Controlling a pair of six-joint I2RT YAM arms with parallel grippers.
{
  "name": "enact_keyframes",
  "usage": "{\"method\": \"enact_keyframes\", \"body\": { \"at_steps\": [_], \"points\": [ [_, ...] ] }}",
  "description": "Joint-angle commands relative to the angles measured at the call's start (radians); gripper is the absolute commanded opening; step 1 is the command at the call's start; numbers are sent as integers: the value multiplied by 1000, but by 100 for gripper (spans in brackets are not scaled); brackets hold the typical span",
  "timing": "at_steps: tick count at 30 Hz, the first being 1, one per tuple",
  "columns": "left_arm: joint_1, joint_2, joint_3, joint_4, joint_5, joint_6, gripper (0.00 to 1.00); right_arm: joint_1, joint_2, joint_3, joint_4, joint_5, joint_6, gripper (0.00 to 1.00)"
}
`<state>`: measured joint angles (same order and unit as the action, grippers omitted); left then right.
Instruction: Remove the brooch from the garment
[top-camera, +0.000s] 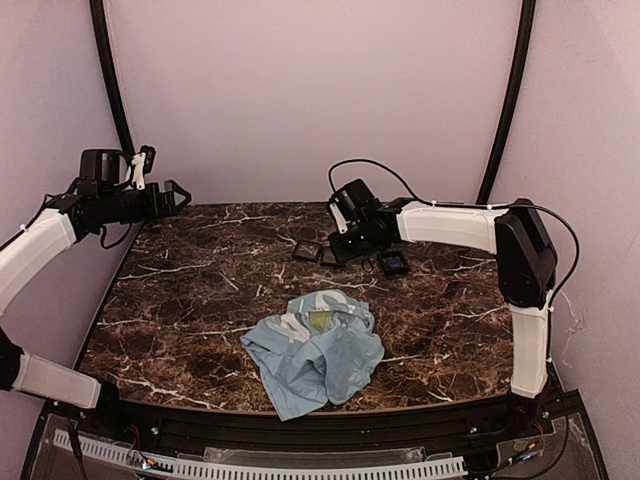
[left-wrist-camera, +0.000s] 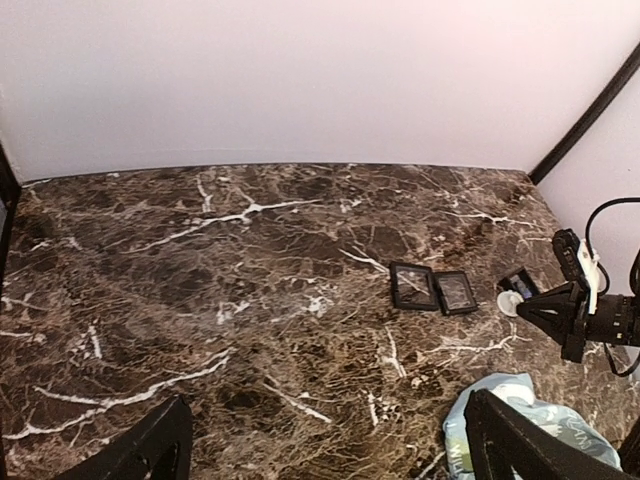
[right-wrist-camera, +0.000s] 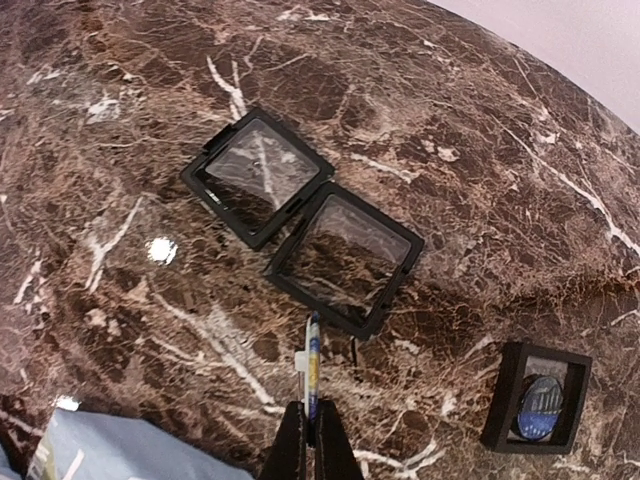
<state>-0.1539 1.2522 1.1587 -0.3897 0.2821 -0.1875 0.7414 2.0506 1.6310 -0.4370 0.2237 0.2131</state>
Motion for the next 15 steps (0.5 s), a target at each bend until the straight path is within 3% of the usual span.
{"method": "enact_keyframes", "body": {
  "at_steps": [1,15],
  "points": [
    [12,-65,-71,-41,-137,45,97,-39,66,74,10,6,-50,0],
    [14,-66,-75,-50,-137,67,98,-80,244,230,19,6,-88,0]
  ]
}}
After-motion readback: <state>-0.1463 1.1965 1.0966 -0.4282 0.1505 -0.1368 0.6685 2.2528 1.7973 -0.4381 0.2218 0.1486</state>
